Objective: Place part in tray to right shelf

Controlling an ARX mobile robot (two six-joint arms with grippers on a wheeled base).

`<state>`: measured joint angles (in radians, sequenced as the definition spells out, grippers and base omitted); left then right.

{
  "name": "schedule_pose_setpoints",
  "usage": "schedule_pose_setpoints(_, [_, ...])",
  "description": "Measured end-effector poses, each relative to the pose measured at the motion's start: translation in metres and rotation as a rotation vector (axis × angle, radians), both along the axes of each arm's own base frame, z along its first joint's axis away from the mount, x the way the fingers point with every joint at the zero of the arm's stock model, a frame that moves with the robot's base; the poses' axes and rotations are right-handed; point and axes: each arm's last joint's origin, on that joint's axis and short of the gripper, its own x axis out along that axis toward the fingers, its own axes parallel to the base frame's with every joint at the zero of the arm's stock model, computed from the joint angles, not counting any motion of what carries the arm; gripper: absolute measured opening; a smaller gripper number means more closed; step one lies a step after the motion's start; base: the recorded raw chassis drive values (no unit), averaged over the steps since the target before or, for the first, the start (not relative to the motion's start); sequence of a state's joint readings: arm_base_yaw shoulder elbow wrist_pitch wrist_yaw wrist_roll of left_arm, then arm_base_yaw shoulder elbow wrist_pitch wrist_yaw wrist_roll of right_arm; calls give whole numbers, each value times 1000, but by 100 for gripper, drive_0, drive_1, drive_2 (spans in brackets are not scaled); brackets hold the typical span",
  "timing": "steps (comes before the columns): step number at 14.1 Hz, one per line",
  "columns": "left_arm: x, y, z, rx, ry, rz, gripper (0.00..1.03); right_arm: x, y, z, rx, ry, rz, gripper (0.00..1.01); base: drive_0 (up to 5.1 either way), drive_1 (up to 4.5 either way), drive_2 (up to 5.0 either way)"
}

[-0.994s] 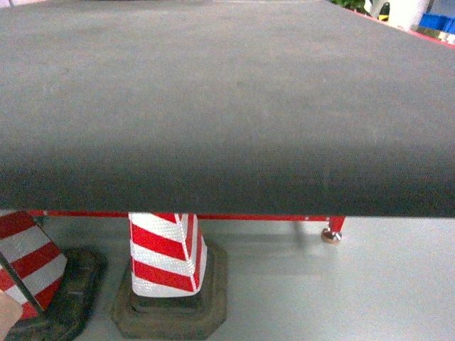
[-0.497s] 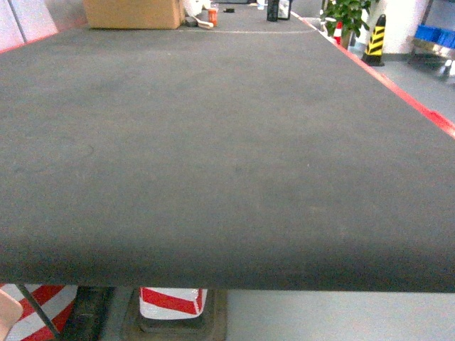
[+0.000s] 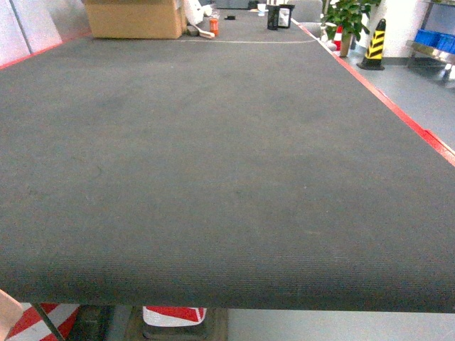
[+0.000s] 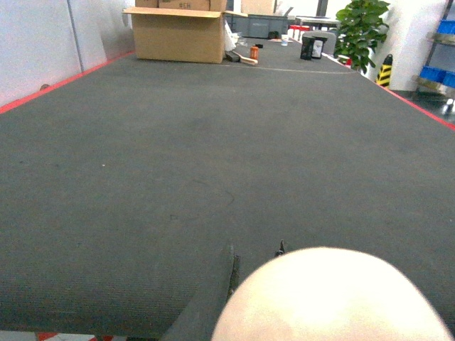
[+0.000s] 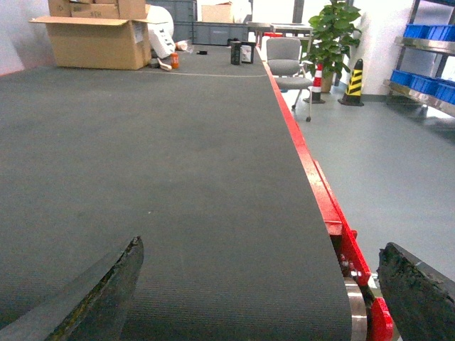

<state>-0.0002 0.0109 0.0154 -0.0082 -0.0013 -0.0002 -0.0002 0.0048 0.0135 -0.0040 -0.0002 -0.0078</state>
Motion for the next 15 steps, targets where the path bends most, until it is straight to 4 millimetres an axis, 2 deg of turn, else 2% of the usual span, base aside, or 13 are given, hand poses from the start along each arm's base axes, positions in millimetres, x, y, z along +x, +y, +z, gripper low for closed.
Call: schedule_pose_setpoints(15, [0,0,0,0,0,0,12,0,0,0,0,0,0,98,0,0,0])
